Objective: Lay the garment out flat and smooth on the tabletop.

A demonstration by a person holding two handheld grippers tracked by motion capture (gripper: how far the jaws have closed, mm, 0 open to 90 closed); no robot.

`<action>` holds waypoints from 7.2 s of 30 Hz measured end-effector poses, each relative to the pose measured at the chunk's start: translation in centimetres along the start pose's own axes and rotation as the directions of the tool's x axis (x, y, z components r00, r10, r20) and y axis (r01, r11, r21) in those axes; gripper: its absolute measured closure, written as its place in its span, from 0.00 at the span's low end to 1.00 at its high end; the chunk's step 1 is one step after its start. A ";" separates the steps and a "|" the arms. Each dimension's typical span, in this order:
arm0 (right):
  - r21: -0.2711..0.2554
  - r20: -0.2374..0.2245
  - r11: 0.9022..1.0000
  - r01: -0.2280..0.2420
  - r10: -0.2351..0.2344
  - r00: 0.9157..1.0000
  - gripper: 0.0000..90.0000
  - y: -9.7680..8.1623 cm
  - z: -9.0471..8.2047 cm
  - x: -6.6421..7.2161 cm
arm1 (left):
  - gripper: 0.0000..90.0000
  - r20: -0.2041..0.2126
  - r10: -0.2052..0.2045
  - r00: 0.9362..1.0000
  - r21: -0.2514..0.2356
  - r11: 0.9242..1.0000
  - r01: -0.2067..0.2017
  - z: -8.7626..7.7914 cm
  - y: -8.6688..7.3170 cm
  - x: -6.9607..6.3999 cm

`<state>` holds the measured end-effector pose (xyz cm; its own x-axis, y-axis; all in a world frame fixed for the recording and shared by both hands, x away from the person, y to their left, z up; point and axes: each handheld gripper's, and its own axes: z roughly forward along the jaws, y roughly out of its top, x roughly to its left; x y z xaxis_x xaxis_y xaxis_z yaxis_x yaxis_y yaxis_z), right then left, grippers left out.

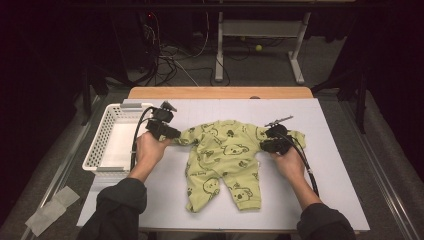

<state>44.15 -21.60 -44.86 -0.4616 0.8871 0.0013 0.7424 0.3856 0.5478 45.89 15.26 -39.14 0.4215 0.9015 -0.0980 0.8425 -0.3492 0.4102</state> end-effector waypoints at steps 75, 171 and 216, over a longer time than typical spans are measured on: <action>-0.011 -0.015 0.999 -0.048 0.048 0.999 0.87 0.3 0.1 0.1 | 0.79 0.086 0.112 0.990 0.038 0.993 -0.115 -1.5 -2.9 -0.4; 0.075 0.129 0.997 -0.002 -0.008 0.992 1.00 0.6 -0.5 -3.3 | 0.52 0.186 0.172 0.967 -0.038 0.985 -0.168 2.7 -8.9 -4.3; -0.050 -0.065 0.998 0.045 -0.048 0.997 0.80 -1.5 -2.1 0.7 | 0.58 -0.011 -0.016 1.000 0.063 0.998 0.017 6.1 1.3 0.1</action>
<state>41.64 -22.10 -43.92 -0.5277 0.8489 0.0294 0.6957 0.4120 0.5885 49.06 13.40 -44.16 0.4040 0.9098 -0.0948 0.8688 -0.3492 0.3510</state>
